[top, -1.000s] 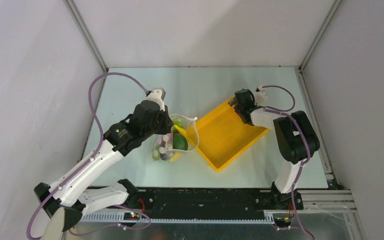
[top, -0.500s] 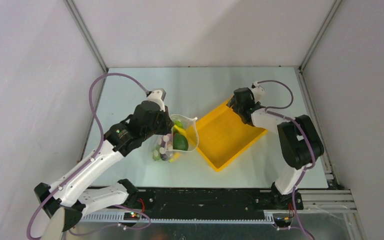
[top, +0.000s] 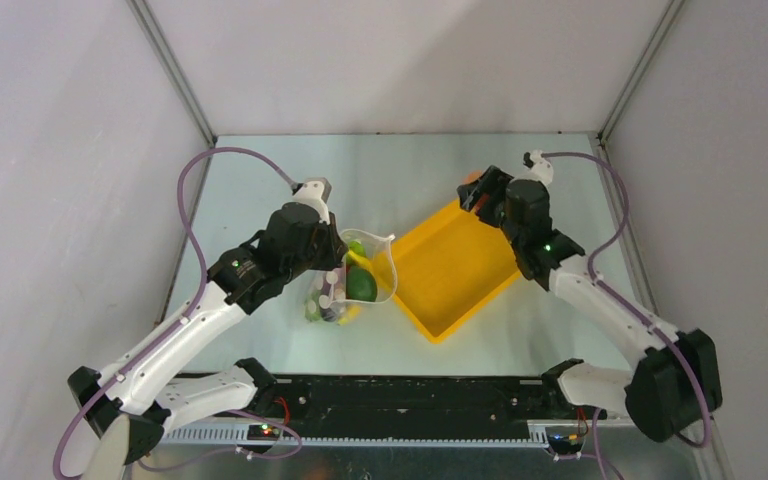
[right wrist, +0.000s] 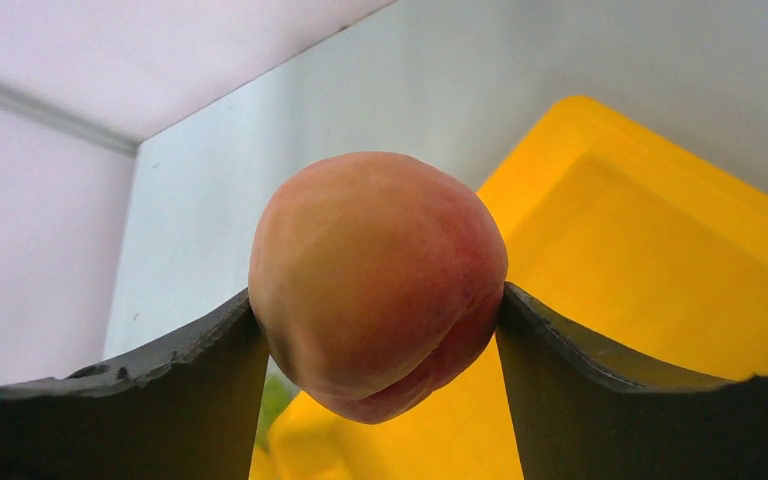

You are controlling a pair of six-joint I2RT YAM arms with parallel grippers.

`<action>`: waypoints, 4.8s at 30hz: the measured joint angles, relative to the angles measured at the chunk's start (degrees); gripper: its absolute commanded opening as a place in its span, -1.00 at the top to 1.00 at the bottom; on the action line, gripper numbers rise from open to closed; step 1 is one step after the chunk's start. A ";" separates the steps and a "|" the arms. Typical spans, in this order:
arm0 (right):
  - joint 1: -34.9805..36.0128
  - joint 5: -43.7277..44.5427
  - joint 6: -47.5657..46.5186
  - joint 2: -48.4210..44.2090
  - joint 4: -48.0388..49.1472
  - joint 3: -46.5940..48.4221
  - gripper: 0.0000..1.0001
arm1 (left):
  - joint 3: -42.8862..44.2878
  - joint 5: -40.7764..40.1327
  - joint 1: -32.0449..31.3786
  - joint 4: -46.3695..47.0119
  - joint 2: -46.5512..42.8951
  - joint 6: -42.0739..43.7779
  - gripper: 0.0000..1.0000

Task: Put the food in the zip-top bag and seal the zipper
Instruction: Pick up the fake fruit from the bin, then place the fake fruit in the zipper food storage bag, then adjust the zipper food storage bag at the center of the board.

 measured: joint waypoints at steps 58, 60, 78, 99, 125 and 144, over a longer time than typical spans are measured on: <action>30.60 -13.44 -17.05 6.78 6.97 4.44 -0.99 | 0.00 -0.07 0.00 -0.04 -0.11 -0.17 1.00; 30.80 -13.42 -17.11 6.64 6.56 4.72 -0.99 | 0.00 -0.07 0.00 -0.04 -0.17 -0.17 1.00; 31.04 -5.95 -15.80 -4.90 -3.19 5.01 -0.86 | -0.02 -0.09 0.00 -0.04 -0.33 -0.17 1.00; 31.67 -2.08 -4.83 2.16 -7.34 0.98 0.37 | -0.09 -0.48 0.00 -0.07 -1.18 -0.17 1.00; 31.06 -8.00 -14.21 6.14 -7.76 12.50 1.00 | -4.07 2.25 -0.02 1.53 -4.96 -4.66 0.93; 25.07 -32.52 -24.04 23.61 -9.31 34.25 1.00 | -12.39 4.15 -3.69 15.06 -12.46 -16.52 0.73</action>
